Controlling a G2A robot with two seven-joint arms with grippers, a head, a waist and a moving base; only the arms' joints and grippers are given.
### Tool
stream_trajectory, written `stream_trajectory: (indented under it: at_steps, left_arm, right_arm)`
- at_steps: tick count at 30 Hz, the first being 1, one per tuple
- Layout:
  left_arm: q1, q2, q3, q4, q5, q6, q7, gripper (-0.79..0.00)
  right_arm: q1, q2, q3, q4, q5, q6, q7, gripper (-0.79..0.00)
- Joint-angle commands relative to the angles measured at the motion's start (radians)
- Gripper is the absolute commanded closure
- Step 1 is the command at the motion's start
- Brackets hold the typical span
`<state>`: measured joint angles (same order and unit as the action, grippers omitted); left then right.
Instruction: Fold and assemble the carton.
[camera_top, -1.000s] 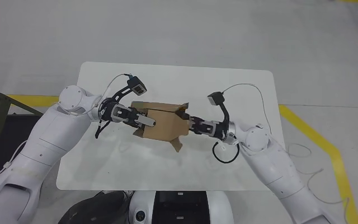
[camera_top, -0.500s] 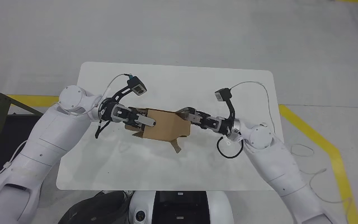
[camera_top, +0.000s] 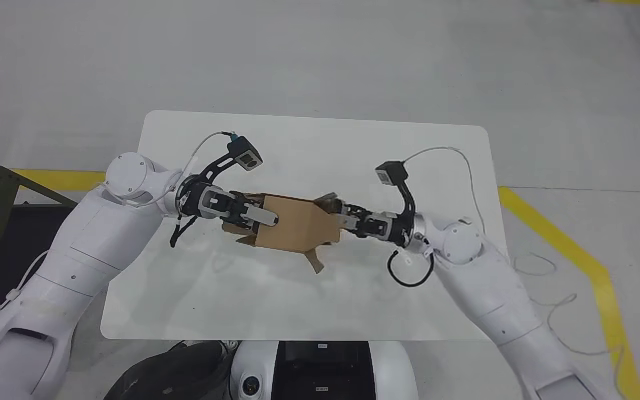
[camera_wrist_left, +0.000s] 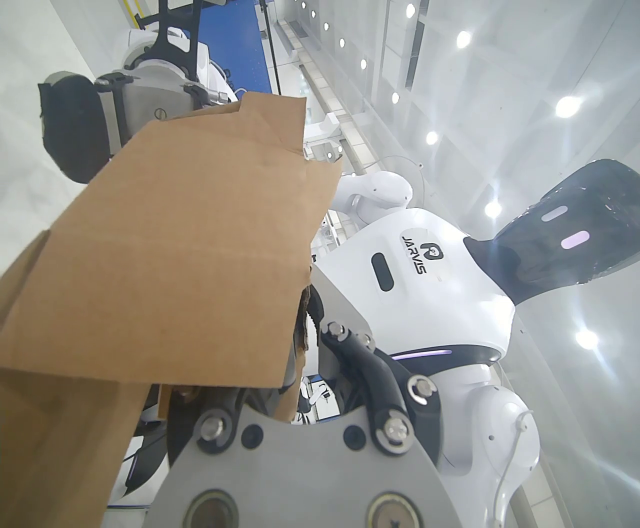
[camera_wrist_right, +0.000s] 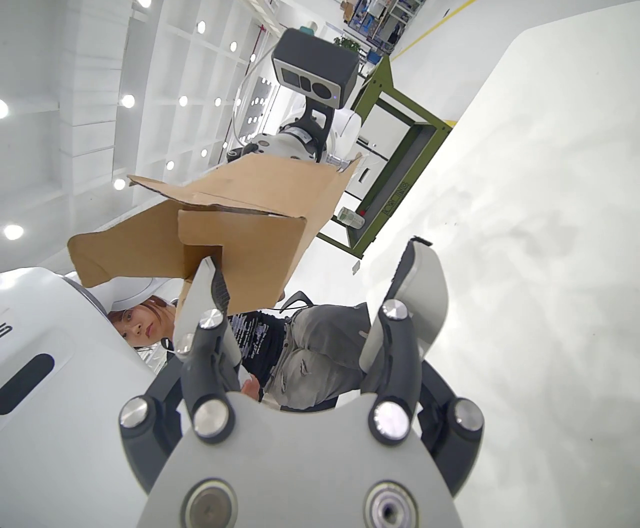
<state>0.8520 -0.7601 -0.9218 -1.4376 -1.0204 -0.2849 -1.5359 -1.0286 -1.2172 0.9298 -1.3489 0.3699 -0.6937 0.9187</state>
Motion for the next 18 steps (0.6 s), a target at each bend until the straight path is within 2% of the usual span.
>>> stream_trajectory:
  at_steps: [1, 11, 17, 18]
  left_arm:
    - [0.0, 0.0, 0.0, 0.0, 0.001, 0.0, 0.0, 0.0]
    - [0.0, 0.0, 0.0, 0.0, 0.001, 0.0, 0.0, 0.0]
    - [0.0, 0.0, 0.0, 0.0, 0.001, 0.0, 0.0, 0.0]
    - [0.0, 0.0, 0.0, 0.0, 0.001, 0.0, 0.0, 0.0]
  right_arm:
    - [0.01, -0.005, -0.014, 0.008, 0.003, -0.002, -0.001, -0.573]
    - [0.046, -0.025, -0.067, 0.017, -0.008, -0.004, 0.005, -0.548]
    - [0.049, -0.03, -0.087, 0.009, -0.056, 0.013, -0.004, -0.474]
    - [0.048, -0.031, -0.089, 0.007, -0.067, 0.016, -0.008, -0.44]
